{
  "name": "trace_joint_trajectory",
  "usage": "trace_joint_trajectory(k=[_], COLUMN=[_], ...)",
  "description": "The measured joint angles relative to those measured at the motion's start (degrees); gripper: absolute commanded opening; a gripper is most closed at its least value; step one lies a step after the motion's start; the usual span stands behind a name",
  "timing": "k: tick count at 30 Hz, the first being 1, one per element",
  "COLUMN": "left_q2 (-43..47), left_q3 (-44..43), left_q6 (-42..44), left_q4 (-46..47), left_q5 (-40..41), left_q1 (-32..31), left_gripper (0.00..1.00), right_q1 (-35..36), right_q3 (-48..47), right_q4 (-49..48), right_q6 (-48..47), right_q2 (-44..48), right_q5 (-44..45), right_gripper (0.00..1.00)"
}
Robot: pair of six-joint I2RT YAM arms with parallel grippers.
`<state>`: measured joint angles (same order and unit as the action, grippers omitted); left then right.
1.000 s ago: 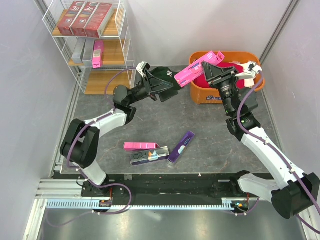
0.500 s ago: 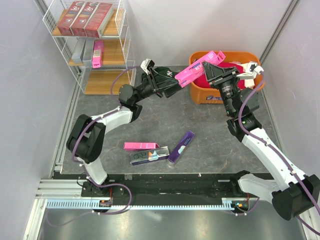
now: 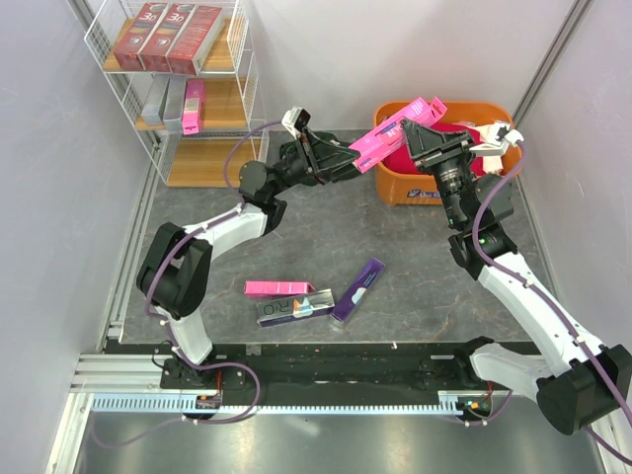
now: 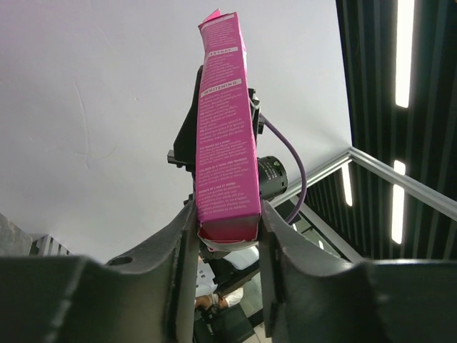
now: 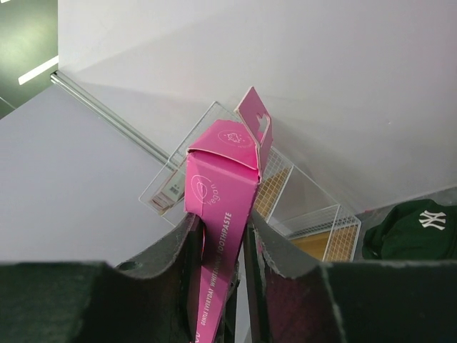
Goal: Place and organize the toothpastes onto the shelf
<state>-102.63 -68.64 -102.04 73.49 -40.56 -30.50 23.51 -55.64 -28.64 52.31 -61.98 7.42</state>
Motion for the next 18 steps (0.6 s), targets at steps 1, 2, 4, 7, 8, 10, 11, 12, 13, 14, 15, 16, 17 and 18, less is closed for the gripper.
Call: trace_joint_trajectory(k=[1,2,4,7,8,10,11,12,13,14,15,16,17,18], left_q2=[-0.11,-0.2,-0.31,-0.42,-0.46,-0.48,-0.5,-0.5,-0.5,-0.5,-0.5,-0.5,-0.39,-0.15], left_q3=[0.0,0.0,0.0,0.04,0.2,0.7,1.05,1.44,1.92,2.49,3.02,4.02,4.83,6.05], left_q6=[-0.24,-0.48,-0.81,-1.2,-1.38,-1.64,-1.7,-1.81,-1.88,-1.88,-1.88,-1.88,-1.88,-1.88], left_q4=[0.13,0.26,0.48,0.55,0.57,0.55,0.5,0.48,0.48,0.5,0.48,0.66,1.01,1.31], left_q5=[0.02,0.09,0.17,0.52,0.66,0.81,1.03,1.11,1.14,1.16,1.16,1.22,1.22,1.14], left_q1=[-0.09,-0.13,-0.13,-0.13,-0.13,-0.13,-0.11,0.02,0.26,0.5,0.76,1.25,1.64,2.32], left_gripper=[0.28,0.27,0.25,0.23,0.22,0.22,0.21,0.2,0.2,0.2,0.19,0.19,0.19,0.18], right_q1=[-0.04,-0.04,-0.04,-0.04,-0.02,0.0,0.02,0.02,0.02,0.02,0.02,0.02,0.02,0.04], right_q3=[0.02,0.02,0.02,0.02,0.02,0.02,0.02,0.02,0.02,0.02,0.02,0.02,0.11,0.35], right_q4=[-0.02,-0.04,-0.04,-0.09,-0.13,-0.07,-0.07,-0.07,-0.07,-0.02,0.02,0.2,0.66,1.09], right_q6=[0.0,0.02,0.02,0.09,0.33,0.37,0.44,0.39,0.28,0.24,0.2,0.09,0.02,0.02], right_q2=[-0.02,-0.02,-0.02,-0.24,-0.33,-0.39,-0.39,-0.37,-0.37,-0.37,-0.37,-0.37,-0.37,-0.39], right_q5=[0.02,0.02,0.02,0.0,-0.04,-0.04,-0.02,-0.02,0.0,0.02,0.07,0.04,0.07,0.07], right_gripper=[0.35,0.36,0.41,0.57,0.63,0.77,0.8,0.86,0.88,0.9,0.94,0.97,0.98,0.98])
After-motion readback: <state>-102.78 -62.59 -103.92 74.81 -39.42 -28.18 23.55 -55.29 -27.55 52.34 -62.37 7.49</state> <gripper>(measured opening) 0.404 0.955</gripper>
